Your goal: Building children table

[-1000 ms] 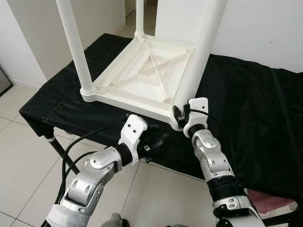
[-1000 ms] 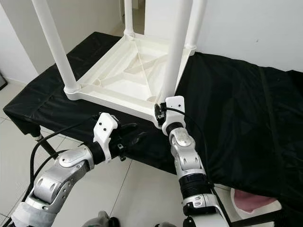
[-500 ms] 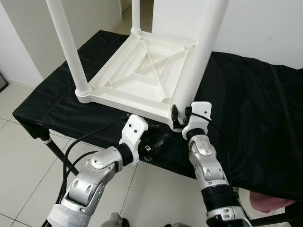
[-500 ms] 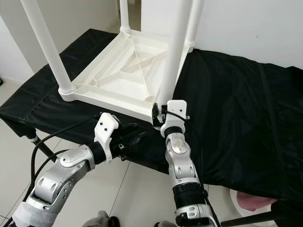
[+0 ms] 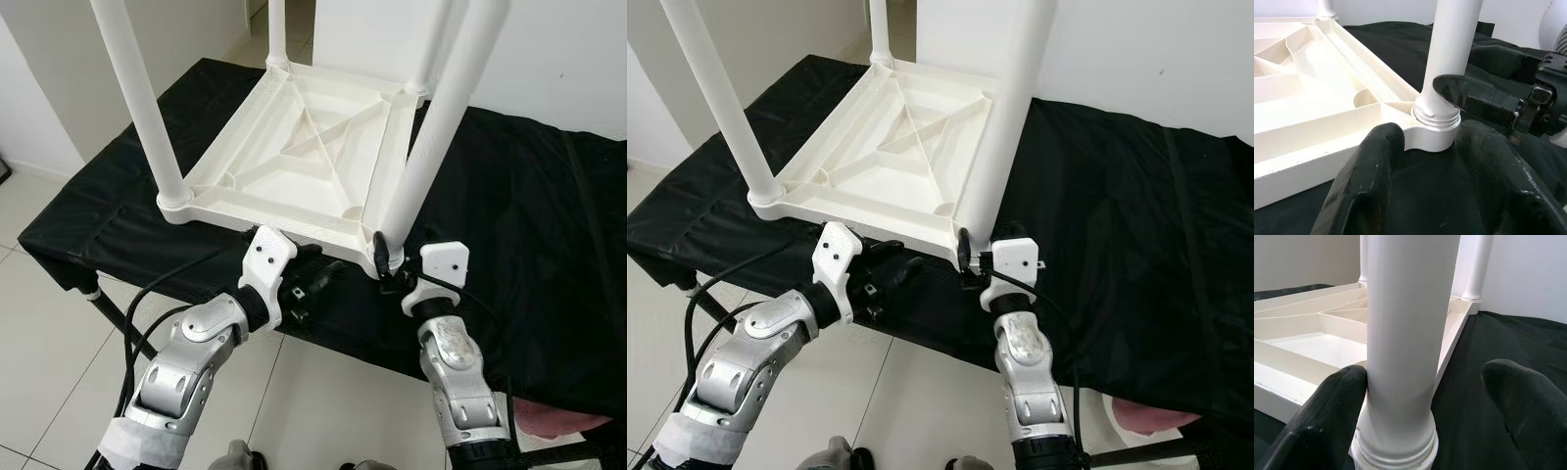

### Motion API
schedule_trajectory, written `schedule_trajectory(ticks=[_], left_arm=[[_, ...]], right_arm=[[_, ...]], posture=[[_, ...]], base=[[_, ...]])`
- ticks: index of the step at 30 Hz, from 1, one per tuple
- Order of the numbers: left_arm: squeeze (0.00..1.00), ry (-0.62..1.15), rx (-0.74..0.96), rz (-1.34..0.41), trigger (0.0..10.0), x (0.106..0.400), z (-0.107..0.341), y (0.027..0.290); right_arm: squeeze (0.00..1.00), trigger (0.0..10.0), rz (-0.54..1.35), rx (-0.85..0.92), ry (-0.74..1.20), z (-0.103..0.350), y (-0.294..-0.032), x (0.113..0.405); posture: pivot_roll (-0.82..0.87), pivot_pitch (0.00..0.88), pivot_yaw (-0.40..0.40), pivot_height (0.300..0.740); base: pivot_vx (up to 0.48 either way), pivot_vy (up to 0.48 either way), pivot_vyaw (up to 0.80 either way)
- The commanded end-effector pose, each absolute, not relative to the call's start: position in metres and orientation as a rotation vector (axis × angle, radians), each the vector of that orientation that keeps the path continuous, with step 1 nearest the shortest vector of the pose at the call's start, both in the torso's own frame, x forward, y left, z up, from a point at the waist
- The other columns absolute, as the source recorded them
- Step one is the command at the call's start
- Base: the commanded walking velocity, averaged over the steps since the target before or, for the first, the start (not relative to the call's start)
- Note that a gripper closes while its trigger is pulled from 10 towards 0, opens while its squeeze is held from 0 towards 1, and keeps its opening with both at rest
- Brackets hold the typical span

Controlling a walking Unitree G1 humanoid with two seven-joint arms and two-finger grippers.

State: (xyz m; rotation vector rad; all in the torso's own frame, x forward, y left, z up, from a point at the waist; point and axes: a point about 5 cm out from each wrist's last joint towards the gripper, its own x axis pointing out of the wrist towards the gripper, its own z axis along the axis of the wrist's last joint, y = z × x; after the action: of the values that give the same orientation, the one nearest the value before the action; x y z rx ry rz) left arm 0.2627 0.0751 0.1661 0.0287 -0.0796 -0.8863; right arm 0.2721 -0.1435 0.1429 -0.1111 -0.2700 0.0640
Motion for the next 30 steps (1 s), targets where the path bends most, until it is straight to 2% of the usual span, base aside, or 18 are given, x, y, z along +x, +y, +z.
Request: schedule_trajectory(ticks=[1,9,17,23,30], left_arm=[[0.0,-0.076,0.031,-0.745,10.0,0.269,0.164,0.082],[0.0,-0.074,0.035,-0.697,10.0,0.272,0.163,0.089],[0.0,-0.095,0.032,-0.666,10.0,0.274,0.165,0.092],[0.0,-0.11,0.038,-0.661,10.0,0.272,0.165,0.093],[0.0,-0.119,0.05,-0.683,10.0,0.272,0.166,0.09]], right_arm=[[0.0,10.0,0.048,-0.13,-0.271,0.141,-0.151,0.267],[0.0,10.0,0.047,-0.133,-0.244,0.133,-0.157,0.261],[0.0,10.0,0.074,-0.101,-0.261,0.14,-0.147,0.269],[0.0,10.0,0.173,-0.1,-0.222,0.133,-0.146,0.266],[0.0,10.0,0.214,-0.1,-0.206,0.134,-0.146,0.278]], posture=[[-0.07,0.09,0.019,0.74],[-0.07,0.092,0.023,0.74],[-0.07,0.1,0.018,0.74],[-0.07,0.101,0.012,0.74],[-0.07,0.096,0.004,0.74]], base=[[0.0,0.0,0.0],[0.0,0.0,0.0],[0.0,0.0,0.0],[0.0,0.0,0.0],[0.0,0.0,0.0]])
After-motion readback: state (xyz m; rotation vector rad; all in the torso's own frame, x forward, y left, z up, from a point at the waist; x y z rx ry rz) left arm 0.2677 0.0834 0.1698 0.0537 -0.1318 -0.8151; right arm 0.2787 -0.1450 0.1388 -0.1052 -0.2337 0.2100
